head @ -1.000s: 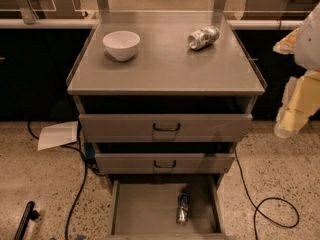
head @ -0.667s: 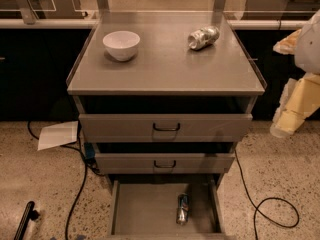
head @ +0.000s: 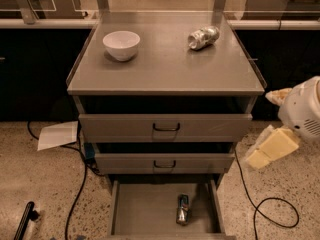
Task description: Pick redbull can from bottom drawer and place on counter
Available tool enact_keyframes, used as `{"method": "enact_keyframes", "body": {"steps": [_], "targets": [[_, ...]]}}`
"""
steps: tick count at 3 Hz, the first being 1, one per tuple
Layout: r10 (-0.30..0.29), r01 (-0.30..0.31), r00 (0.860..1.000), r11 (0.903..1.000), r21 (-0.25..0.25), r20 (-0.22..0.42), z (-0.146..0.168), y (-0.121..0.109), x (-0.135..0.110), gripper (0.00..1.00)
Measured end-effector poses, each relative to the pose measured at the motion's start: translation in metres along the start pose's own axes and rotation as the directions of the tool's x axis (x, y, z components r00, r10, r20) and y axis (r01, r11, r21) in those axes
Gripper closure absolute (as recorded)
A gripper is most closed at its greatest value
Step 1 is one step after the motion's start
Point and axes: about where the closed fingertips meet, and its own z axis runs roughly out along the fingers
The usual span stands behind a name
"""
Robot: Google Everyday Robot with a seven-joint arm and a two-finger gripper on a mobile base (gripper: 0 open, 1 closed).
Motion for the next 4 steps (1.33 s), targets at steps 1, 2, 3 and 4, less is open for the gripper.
{"method": "enact_keyframes", "body": {"steps": [1,2,3,4], "targets": [[0.179,-0.18,0.98,0.9837,0.0,0.082,0.05,0.001,0.016,0.0],[0.33,-0.338,0.936,0.94,0.048,0.127,0.093,-0.024,0.023,0.0],[0.446,-0.469,0.875,0.8767,0.105,0.19,0.134,-0.071,0.025,0.0],[0.544,-0.579,0.802,0.8093,0.097,0.248,0.181,-0.115,0.032,0.0]]}}
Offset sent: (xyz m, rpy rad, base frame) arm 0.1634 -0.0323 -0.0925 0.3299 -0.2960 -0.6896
